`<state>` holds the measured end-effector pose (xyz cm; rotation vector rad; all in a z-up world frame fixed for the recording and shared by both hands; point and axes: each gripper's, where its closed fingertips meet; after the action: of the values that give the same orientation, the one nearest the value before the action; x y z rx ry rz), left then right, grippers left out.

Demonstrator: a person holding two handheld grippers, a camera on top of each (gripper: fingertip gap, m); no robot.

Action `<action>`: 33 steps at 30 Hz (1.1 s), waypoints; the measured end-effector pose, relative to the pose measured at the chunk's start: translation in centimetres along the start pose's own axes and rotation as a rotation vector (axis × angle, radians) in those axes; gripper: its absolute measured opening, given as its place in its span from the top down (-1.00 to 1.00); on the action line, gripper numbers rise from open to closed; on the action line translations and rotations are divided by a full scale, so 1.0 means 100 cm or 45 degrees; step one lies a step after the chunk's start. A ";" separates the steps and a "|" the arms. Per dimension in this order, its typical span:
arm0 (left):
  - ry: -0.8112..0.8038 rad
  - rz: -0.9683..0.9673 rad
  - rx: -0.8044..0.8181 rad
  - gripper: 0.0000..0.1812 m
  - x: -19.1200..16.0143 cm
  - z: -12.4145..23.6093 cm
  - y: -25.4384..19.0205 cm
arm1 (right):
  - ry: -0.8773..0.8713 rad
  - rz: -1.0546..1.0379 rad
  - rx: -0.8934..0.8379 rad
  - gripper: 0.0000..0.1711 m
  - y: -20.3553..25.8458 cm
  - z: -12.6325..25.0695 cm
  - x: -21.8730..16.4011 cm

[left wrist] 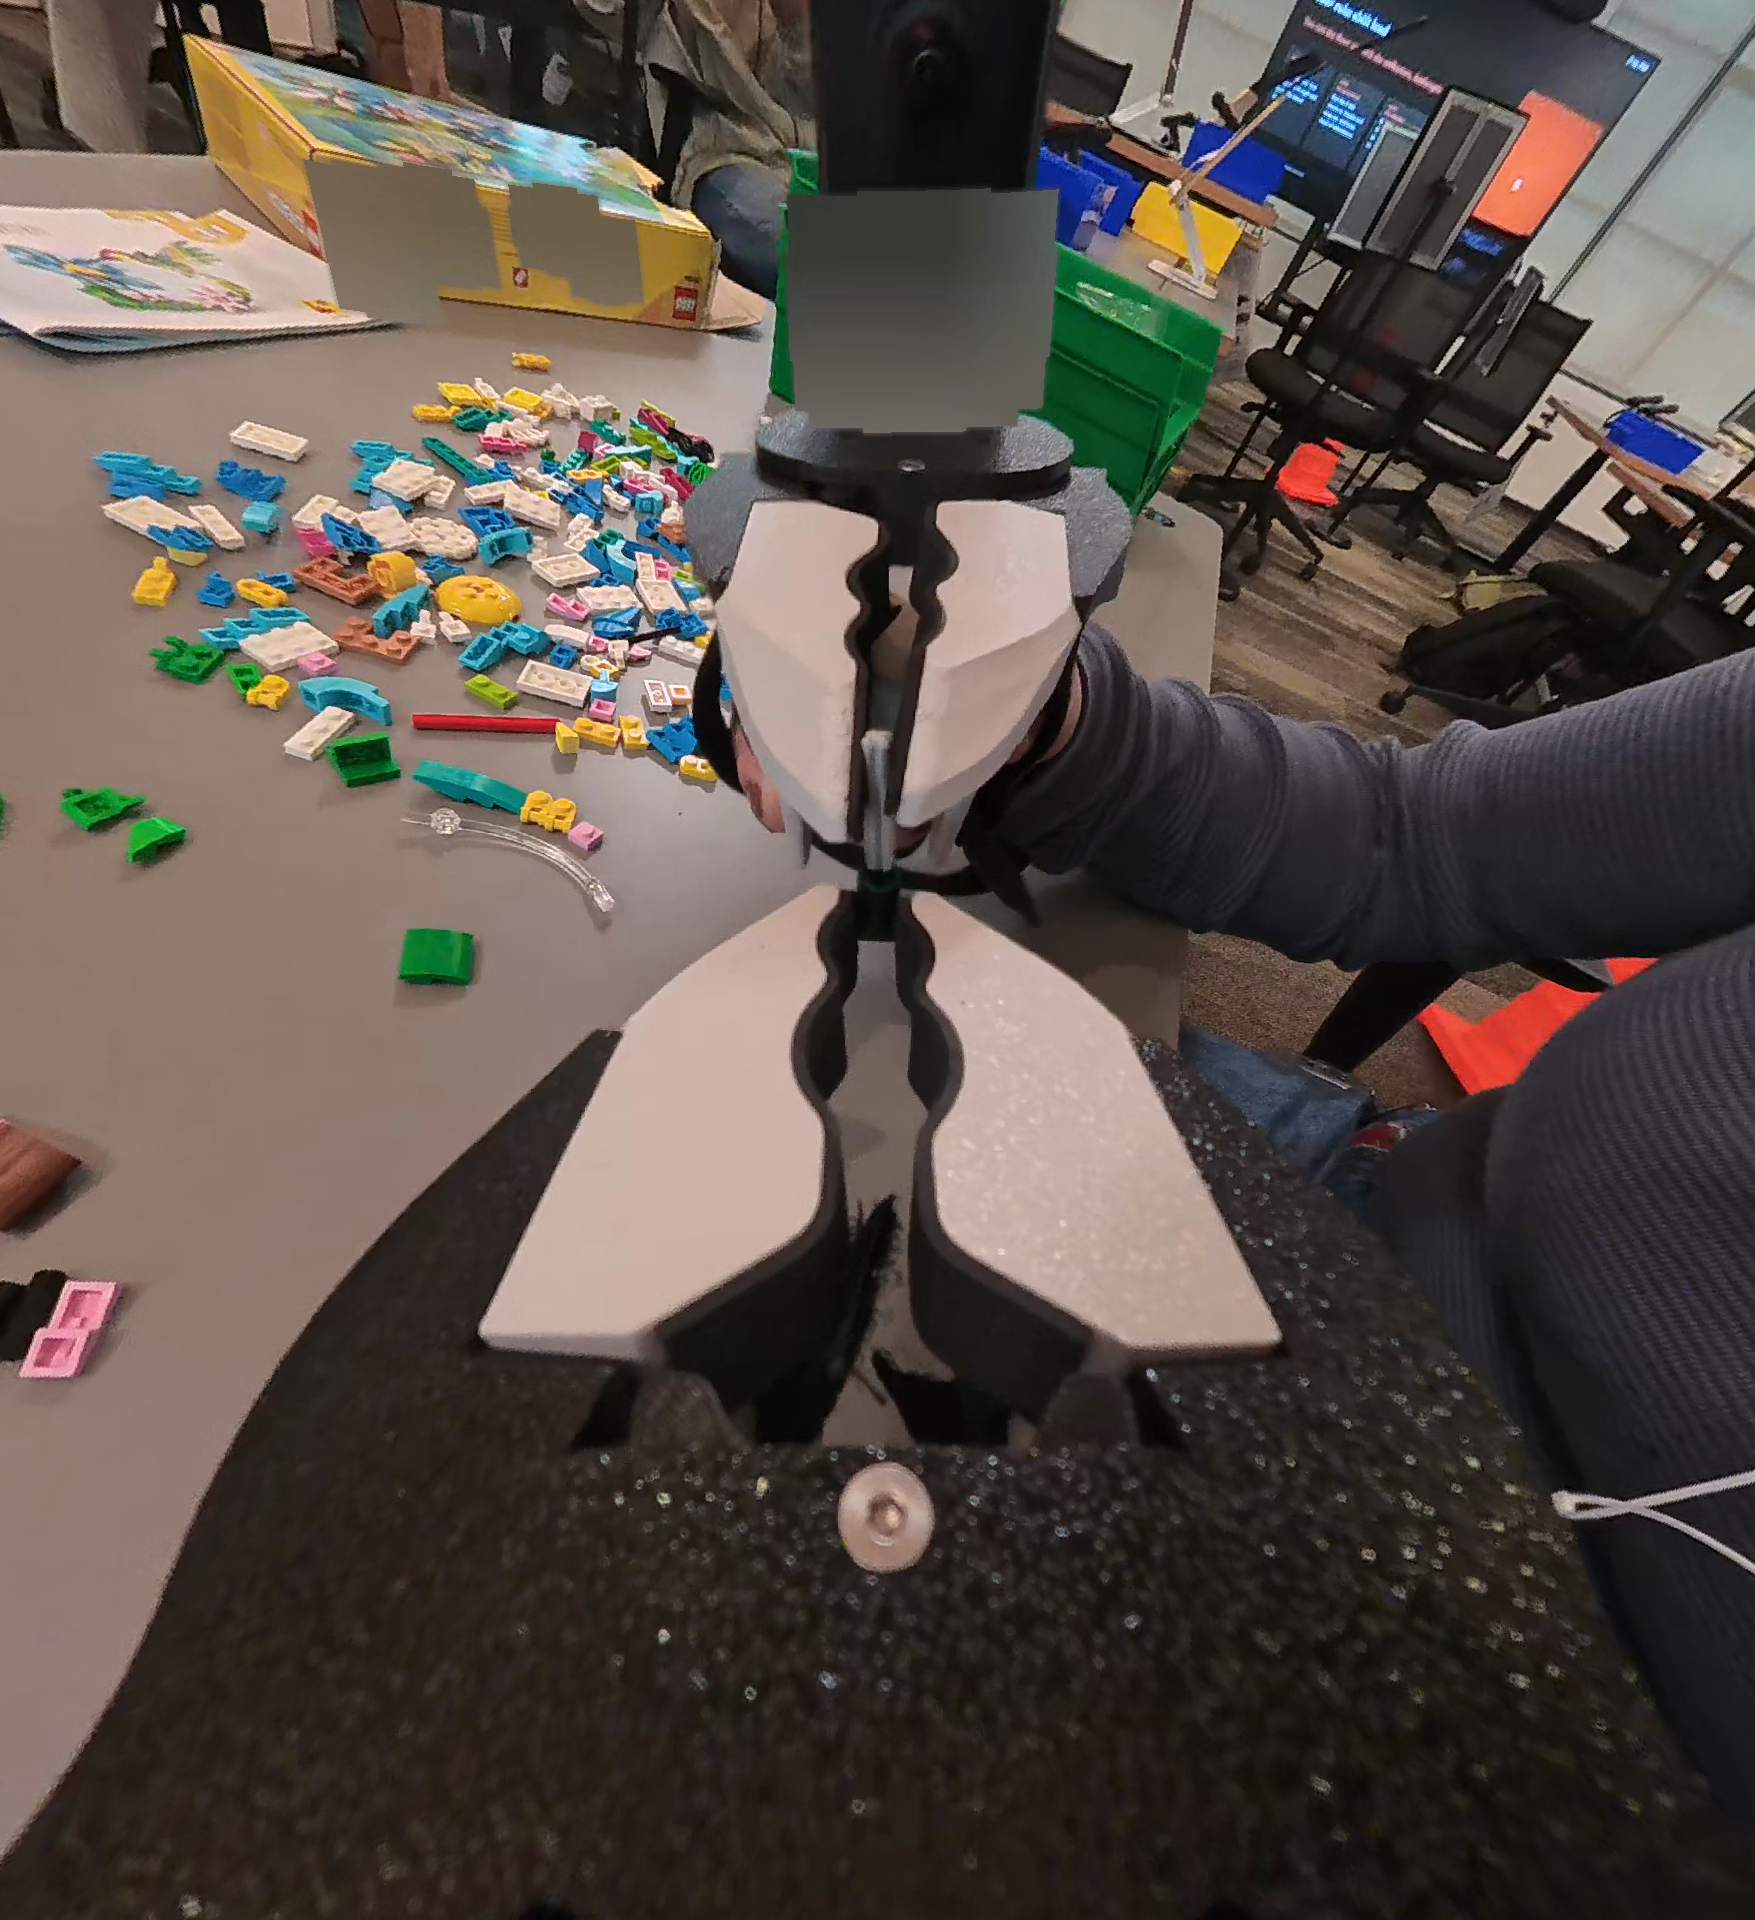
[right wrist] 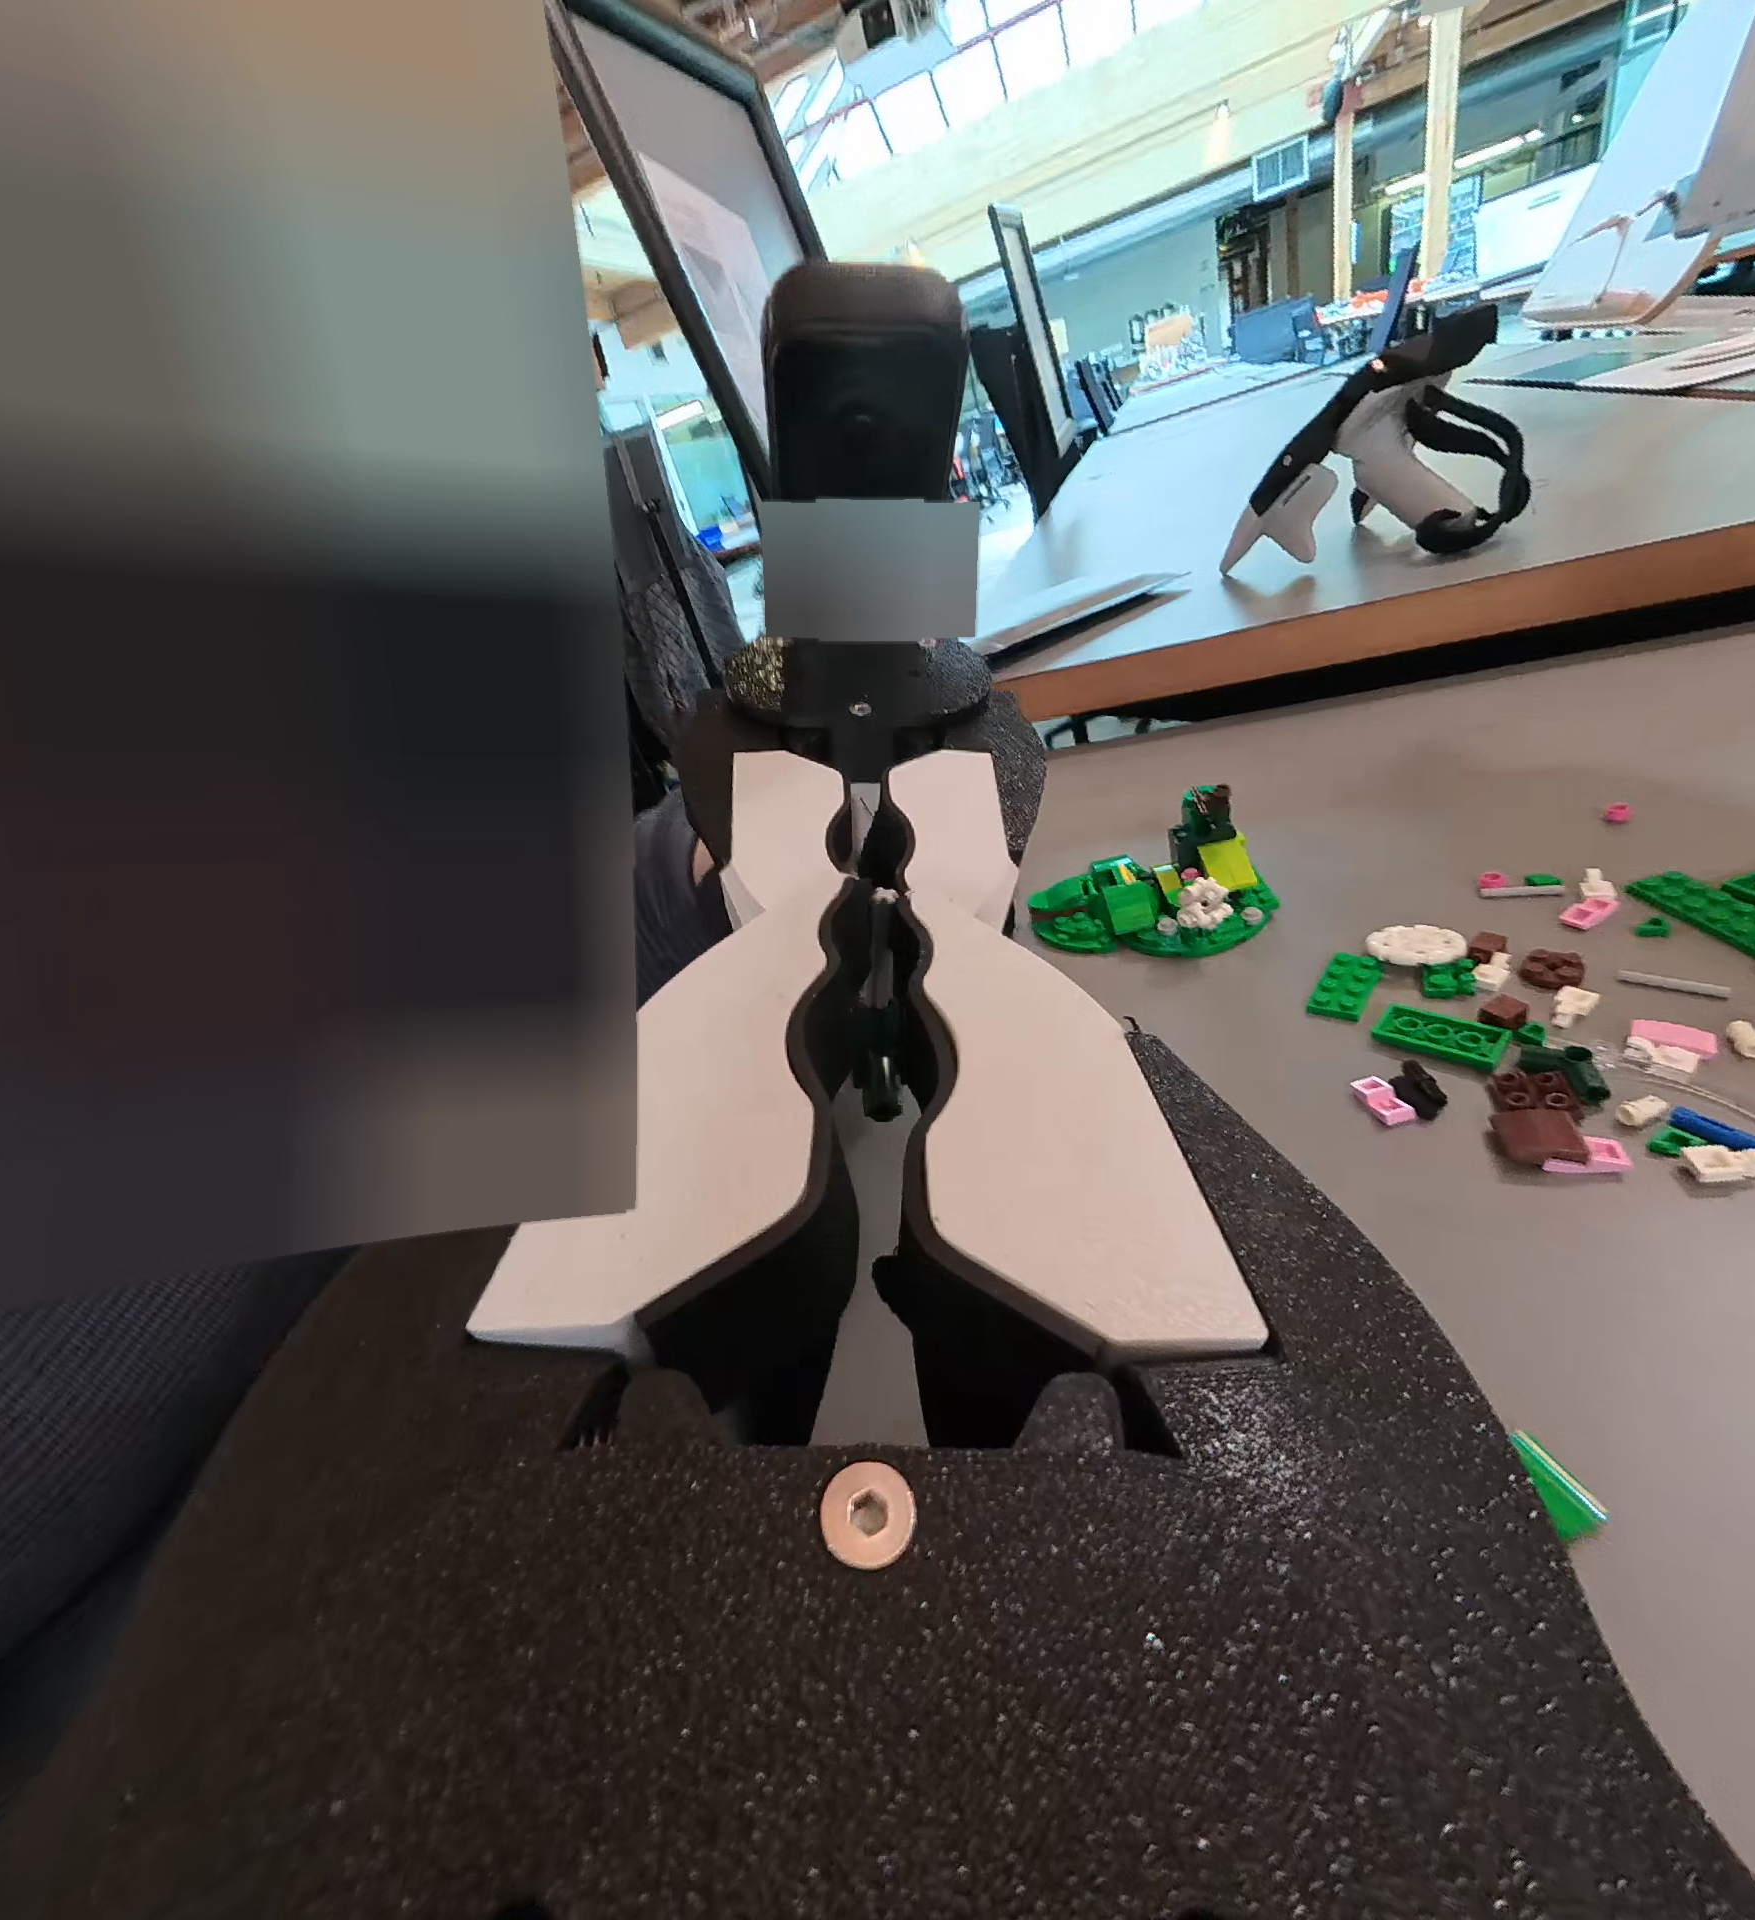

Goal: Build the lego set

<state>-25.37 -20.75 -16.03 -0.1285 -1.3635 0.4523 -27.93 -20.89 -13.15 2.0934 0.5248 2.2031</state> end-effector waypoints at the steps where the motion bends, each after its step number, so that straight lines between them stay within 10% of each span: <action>1: 0.009 0.000 0.000 0.92 -0.001 0.000 0.000 | 0.013 0.015 -0.008 0.96 0.000 0.000 -0.001; 33: 0.114 0.087 -0.014 0.92 -0.036 -0.009 0.021 | 0.149 0.019 0.010 0.95 -0.018 -0.003 -0.040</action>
<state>-25.49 -20.09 -20.19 -0.2024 -1.2767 0.4911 -28.22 -20.35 -17.50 1.9873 0.5277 2.3467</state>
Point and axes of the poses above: each gripper's, where its closed fingertips meet, z back along the fingers, x out of its top, y = z × x across the jaws, and after that the axes turned 10 degrees about -x, right-handed
